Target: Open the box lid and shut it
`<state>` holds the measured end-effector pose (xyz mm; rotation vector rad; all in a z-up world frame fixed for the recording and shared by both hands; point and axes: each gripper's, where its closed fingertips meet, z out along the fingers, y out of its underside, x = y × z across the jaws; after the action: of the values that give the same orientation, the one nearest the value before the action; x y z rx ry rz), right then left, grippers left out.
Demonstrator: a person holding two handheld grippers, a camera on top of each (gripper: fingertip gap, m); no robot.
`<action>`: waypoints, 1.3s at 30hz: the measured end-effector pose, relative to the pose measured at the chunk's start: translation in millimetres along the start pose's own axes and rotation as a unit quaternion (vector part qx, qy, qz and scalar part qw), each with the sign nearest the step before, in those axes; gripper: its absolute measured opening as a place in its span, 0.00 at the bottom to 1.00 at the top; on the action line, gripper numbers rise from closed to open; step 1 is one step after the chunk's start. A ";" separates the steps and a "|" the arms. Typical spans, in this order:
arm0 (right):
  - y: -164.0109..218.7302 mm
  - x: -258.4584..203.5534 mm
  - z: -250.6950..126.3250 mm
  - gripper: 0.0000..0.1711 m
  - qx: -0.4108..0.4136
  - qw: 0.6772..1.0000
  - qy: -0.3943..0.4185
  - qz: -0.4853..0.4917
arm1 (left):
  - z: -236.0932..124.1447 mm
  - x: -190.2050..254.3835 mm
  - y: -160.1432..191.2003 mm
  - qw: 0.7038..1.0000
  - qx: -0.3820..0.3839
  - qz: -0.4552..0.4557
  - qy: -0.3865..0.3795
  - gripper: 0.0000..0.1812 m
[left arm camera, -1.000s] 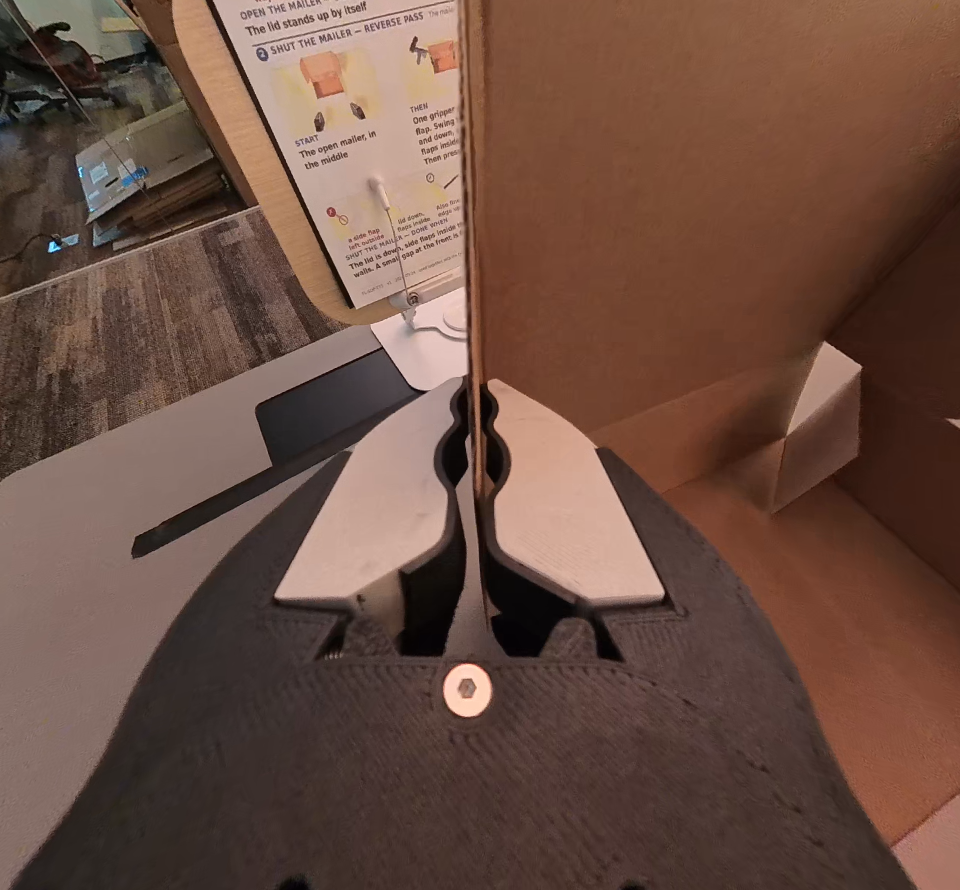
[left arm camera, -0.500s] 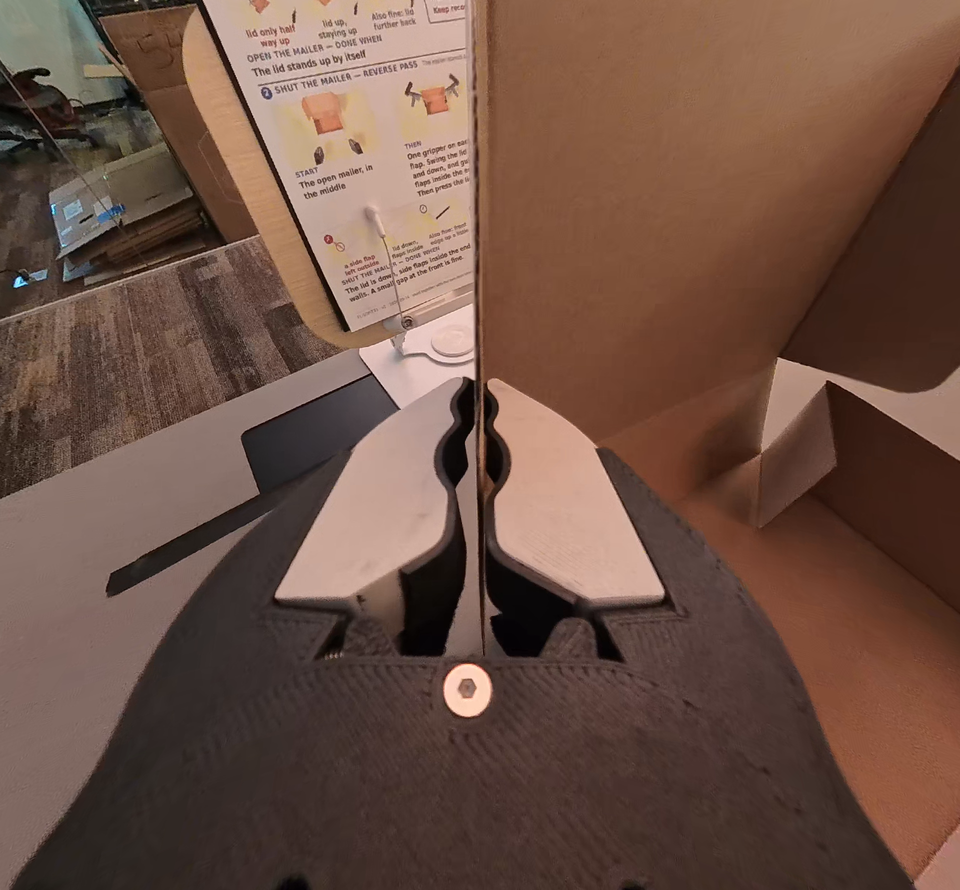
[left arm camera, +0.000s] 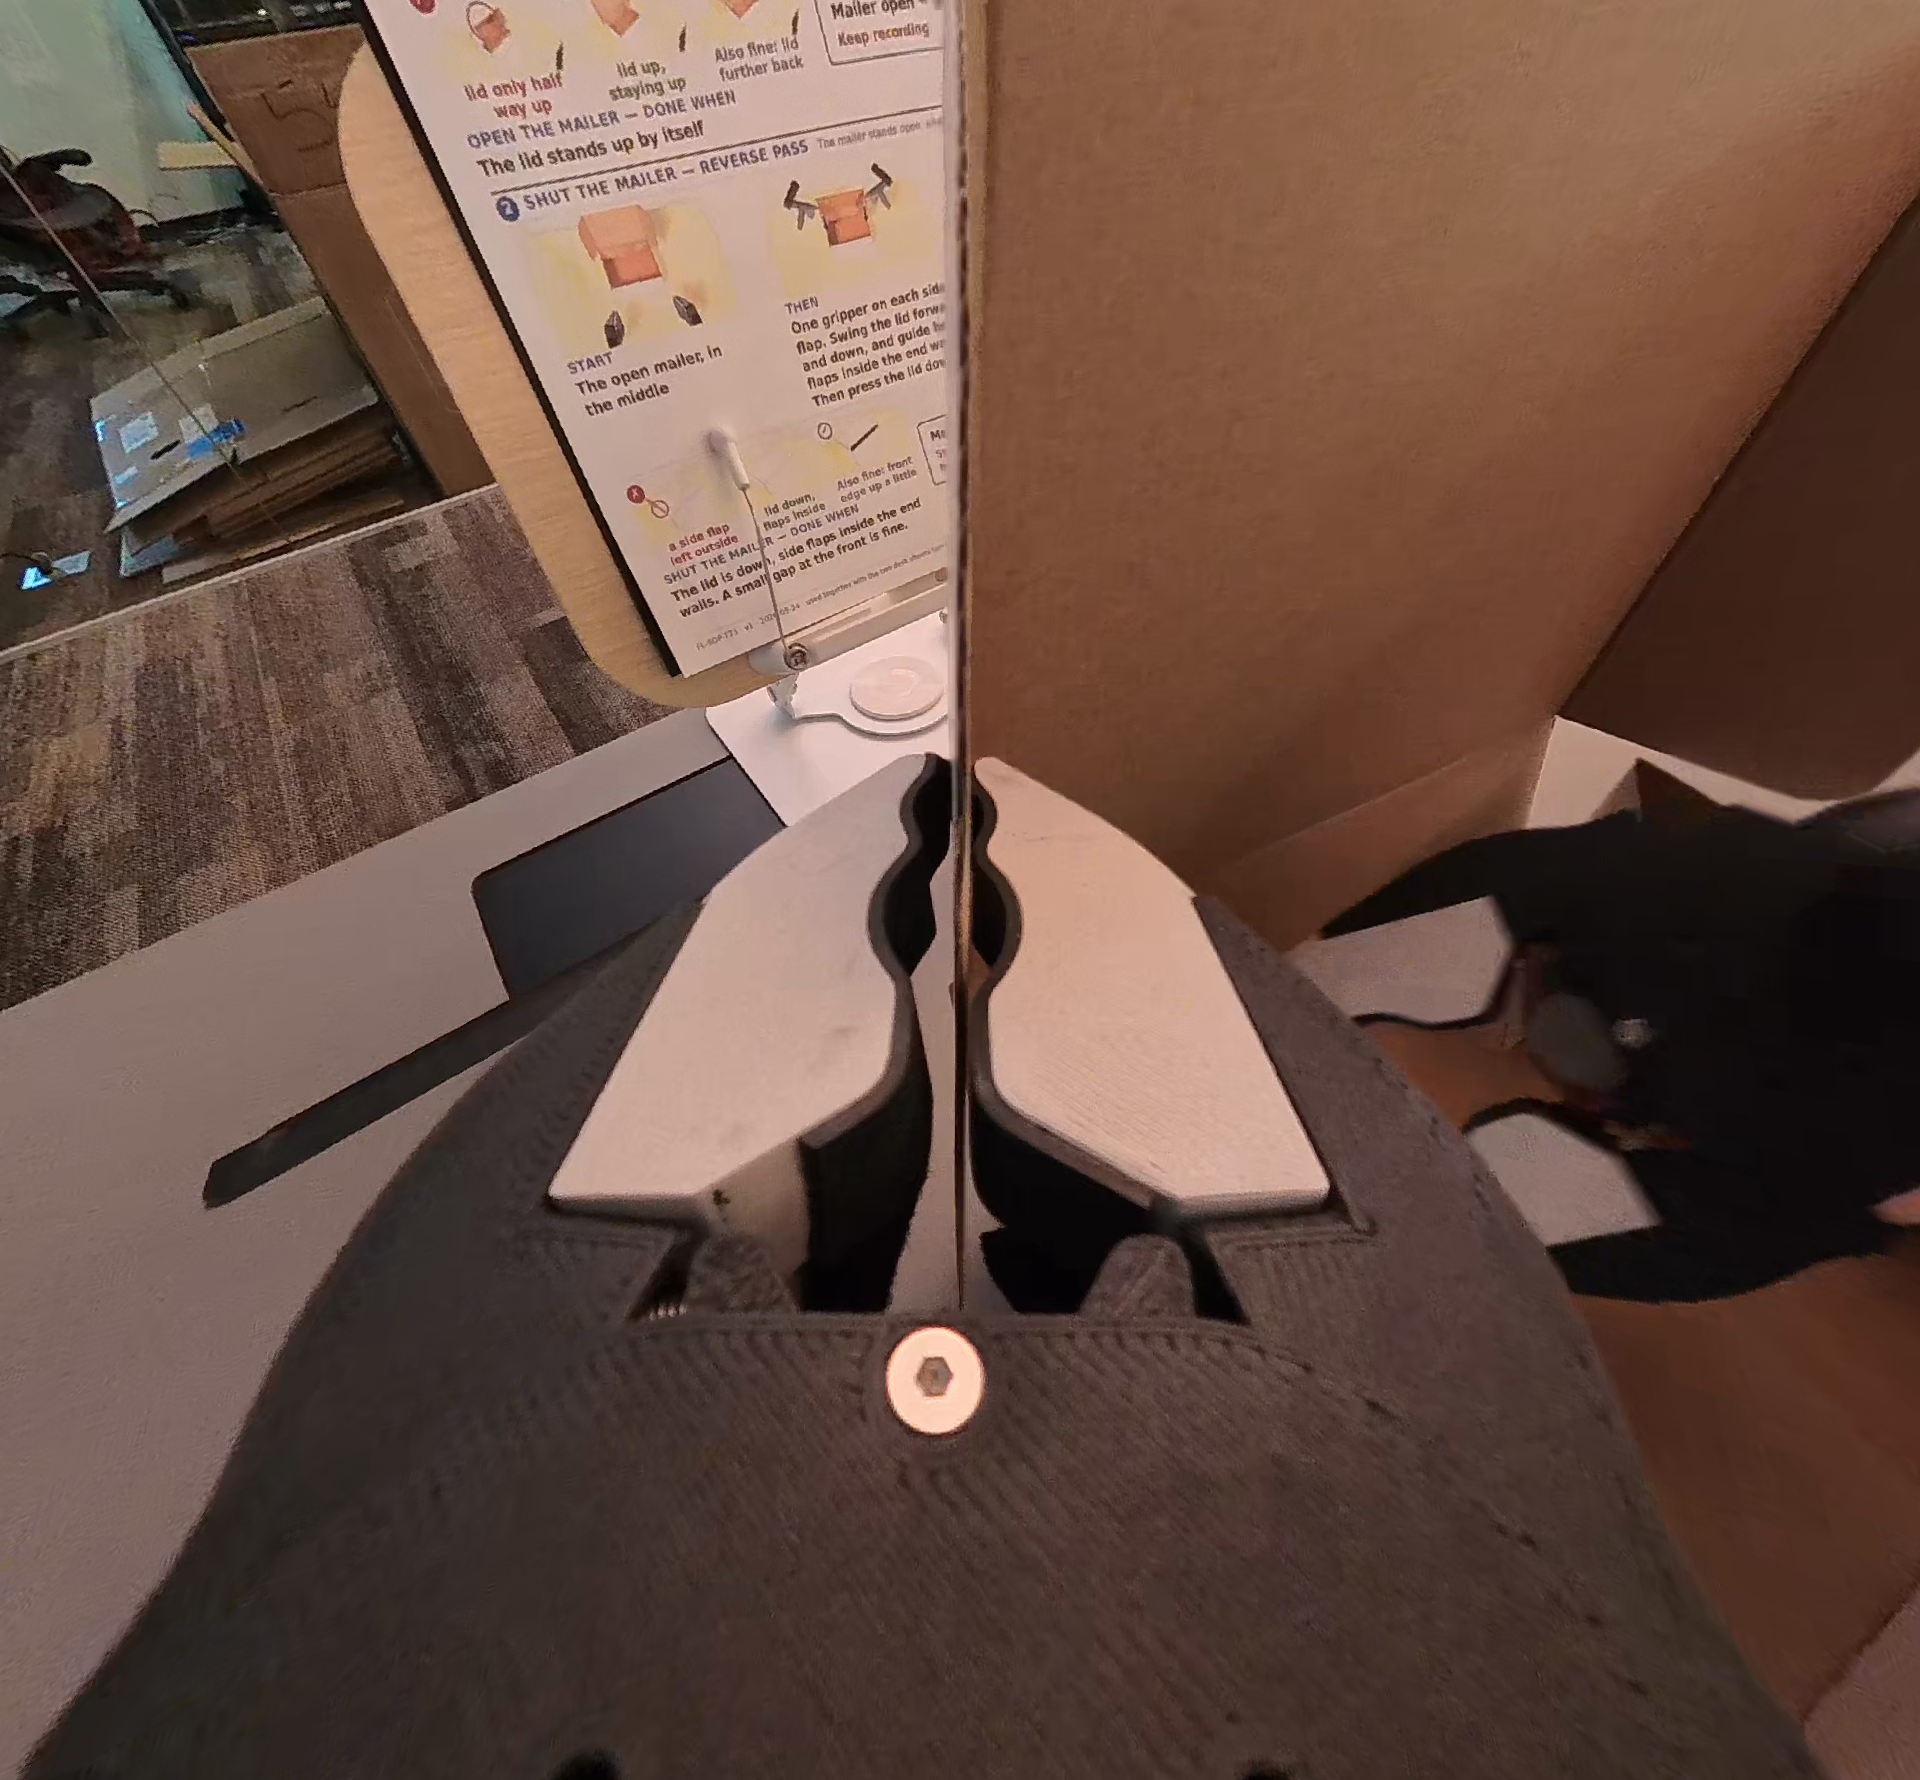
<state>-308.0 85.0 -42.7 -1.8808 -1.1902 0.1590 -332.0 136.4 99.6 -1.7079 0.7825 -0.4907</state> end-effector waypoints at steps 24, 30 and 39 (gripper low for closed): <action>42.9 67.7 24.1 0.08 -0.098 0.980 0.163 -0.059 | 0.5 22.4 25.7 0.992 -0.094 -0.077 -0.019 0.01; 43.3 67.2 26.7 0.08 -0.108 0.976 0.169 -0.080 | 2.0 20.0 27.4 0.989 -0.103 -0.104 -0.017 0.02; 47.1 75.2 29.3 0.08 -0.108 0.975 0.181 -0.075 | 18.1 16.7 22.3 0.969 -0.149 -0.197 -0.010 0.03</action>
<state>-251.6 154.1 -70.3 -1.8923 -1.1215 -0.3961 -313.7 133.6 72.0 -2.1625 0.5185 -0.6478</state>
